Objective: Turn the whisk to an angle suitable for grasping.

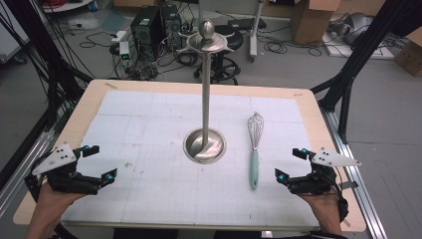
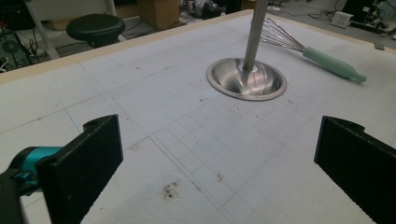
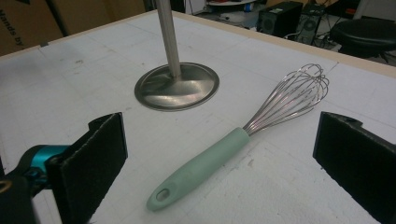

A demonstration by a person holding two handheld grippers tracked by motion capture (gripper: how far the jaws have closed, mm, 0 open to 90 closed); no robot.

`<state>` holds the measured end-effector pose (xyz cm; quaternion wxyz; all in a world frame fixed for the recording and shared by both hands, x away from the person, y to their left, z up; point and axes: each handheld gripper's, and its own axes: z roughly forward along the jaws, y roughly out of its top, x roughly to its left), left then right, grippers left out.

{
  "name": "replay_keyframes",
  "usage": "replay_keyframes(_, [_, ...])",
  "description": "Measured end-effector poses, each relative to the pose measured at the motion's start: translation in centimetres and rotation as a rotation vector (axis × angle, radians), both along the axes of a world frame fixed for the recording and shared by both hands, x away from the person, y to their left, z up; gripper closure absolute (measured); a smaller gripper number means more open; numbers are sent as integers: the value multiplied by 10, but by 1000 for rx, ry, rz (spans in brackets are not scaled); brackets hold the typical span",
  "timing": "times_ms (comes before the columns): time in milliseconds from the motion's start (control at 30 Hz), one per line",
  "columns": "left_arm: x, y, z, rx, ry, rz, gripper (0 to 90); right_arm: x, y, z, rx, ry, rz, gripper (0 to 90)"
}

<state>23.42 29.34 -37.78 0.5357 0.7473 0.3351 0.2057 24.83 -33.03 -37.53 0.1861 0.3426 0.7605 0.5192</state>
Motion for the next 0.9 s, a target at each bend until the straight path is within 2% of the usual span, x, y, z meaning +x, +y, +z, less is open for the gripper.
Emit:
replay_keyframes(367, [-2, 5, 0, 4, -2, -6, 17, 3, 6, 3, -6, 0, 31, 17])
replay_keyframes(467, [-3, 7, -1, 0, 2, -4, 17, 5, 9, 3, -17, 7, 57, 17])
replay_keyframes(667, [-3, 6, -1, 4, -2, -6, 17, 17, 24, 2, -65, 37, 143, 17])
replay_keyframes(900, [-2, 5, -2, 9, 1, -9, 17, 27, 31, 3, -98, 74, 188, 18])
